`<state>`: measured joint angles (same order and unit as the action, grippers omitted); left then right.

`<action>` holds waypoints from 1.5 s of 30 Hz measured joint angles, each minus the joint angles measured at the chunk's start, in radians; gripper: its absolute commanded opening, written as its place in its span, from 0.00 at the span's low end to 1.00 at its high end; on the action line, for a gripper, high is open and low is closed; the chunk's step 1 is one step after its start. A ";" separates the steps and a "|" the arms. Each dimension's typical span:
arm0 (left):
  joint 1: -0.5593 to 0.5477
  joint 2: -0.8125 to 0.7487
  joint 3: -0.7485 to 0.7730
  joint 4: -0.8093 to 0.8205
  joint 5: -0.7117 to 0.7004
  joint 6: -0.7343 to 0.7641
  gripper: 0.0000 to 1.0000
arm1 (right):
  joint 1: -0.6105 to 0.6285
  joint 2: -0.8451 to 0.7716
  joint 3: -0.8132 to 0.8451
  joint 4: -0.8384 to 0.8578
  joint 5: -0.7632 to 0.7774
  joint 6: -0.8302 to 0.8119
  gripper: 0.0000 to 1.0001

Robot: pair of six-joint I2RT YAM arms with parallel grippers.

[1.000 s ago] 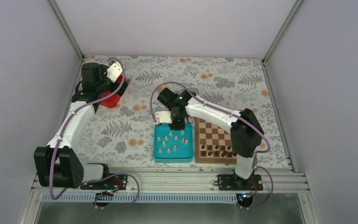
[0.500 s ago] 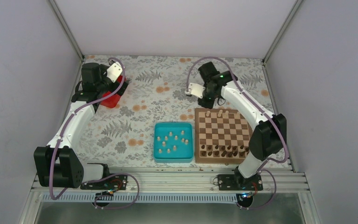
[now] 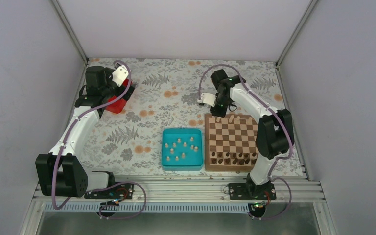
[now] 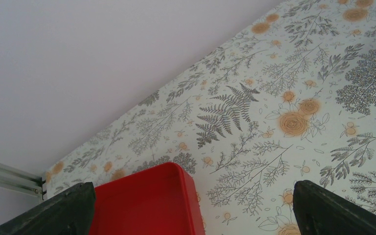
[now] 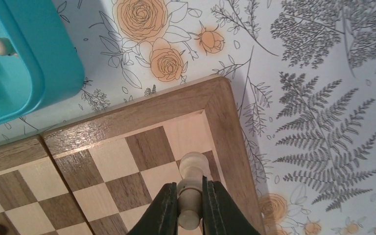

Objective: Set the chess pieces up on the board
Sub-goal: Adjust the chess piece on the chessboard.

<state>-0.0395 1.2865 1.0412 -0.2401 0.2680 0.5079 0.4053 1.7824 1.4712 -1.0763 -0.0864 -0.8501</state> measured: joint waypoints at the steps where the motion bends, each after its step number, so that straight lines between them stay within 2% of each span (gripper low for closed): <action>1: 0.000 0.000 0.000 0.000 0.000 0.000 1.00 | 0.000 0.008 -0.001 0.001 -0.002 -0.001 0.11; 8: 0.000 0.000 0.000 0.000 0.000 0.000 1.00 | -0.017 0.027 -0.007 0.006 -0.003 -0.006 0.11; 18: 0.000 0.001 0.000 0.000 0.000 0.000 1.00 | -0.140 0.024 -0.031 0.003 0.003 -0.036 0.11; 45: 0.000 0.001 0.000 0.000 0.000 0.000 1.00 | -0.151 0.024 -0.039 -0.004 -0.017 -0.063 0.11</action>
<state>-0.0395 1.2877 1.0412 -0.2398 0.2684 0.5083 0.2539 1.8065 1.4322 -1.0801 -0.1032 -0.9131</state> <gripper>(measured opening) 0.999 0.116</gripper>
